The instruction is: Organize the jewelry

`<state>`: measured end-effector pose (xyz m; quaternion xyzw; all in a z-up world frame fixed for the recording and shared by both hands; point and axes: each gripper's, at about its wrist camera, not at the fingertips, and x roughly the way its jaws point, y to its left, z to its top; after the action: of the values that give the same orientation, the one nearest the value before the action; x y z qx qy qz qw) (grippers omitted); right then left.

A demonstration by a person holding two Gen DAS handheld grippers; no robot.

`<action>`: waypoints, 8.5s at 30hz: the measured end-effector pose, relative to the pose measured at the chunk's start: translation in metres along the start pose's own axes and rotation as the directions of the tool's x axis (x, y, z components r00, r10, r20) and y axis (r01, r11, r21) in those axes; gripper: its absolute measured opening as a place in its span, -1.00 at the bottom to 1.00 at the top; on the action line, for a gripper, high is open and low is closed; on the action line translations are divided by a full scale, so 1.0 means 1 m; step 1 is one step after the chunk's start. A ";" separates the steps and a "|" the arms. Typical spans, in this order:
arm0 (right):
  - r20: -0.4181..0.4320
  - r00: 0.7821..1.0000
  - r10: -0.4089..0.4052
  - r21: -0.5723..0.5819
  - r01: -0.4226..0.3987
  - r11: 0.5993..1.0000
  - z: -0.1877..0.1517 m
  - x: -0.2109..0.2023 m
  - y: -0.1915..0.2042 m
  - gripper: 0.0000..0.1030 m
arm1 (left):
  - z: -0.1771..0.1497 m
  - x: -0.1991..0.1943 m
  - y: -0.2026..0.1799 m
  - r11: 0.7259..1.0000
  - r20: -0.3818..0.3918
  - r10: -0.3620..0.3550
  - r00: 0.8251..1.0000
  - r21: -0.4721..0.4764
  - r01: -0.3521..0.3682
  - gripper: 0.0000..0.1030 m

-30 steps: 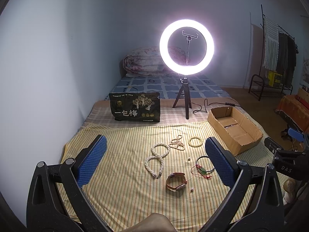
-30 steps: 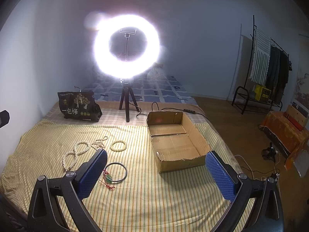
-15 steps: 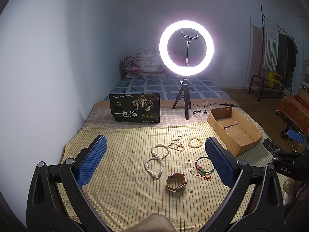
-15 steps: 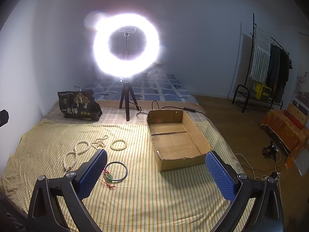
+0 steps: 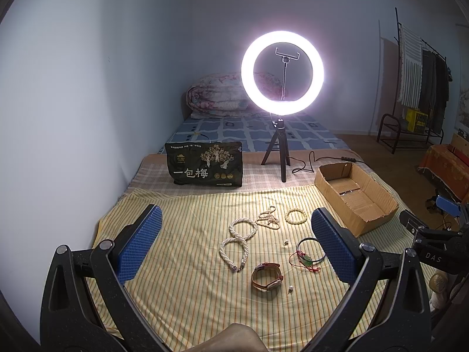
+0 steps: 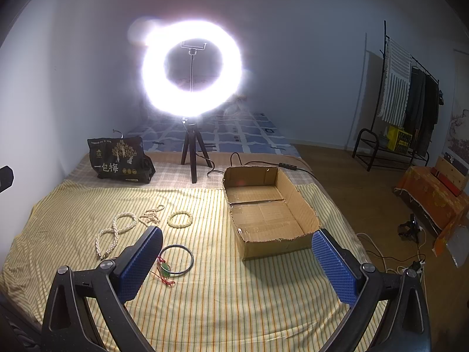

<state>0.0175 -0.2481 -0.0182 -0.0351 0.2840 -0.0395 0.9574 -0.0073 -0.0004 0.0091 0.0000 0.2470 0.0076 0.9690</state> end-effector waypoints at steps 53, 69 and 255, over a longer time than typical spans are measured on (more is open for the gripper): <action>-0.241 0.959 0.146 -0.248 -0.207 0.946 -0.007 0.084 0.039 0.84 | -0.027 0.095 0.020 0.997 -0.354 -0.072 0.933 -0.004 0.075 0.47; -0.549 0.776 0.311 0.025 -0.357 0.934 -0.024 0.183 0.048 -0.14 | -0.065 0.159 0.009 0.978 -0.586 -0.206 0.783 -0.118 0.169 -0.21; -0.063 0.952 0.301 -0.041 -0.304 0.952 0.077 0.076 -0.031 -0.99 | -0.018 0.188 -0.060 0.958 -0.494 -0.285 0.822 -0.134 0.252 -0.93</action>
<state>0.1213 -0.2827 0.0082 -0.0143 0.3137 0.1137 0.9426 0.1503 -0.0579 -0.0972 -0.0671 0.4905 -0.1213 0.8603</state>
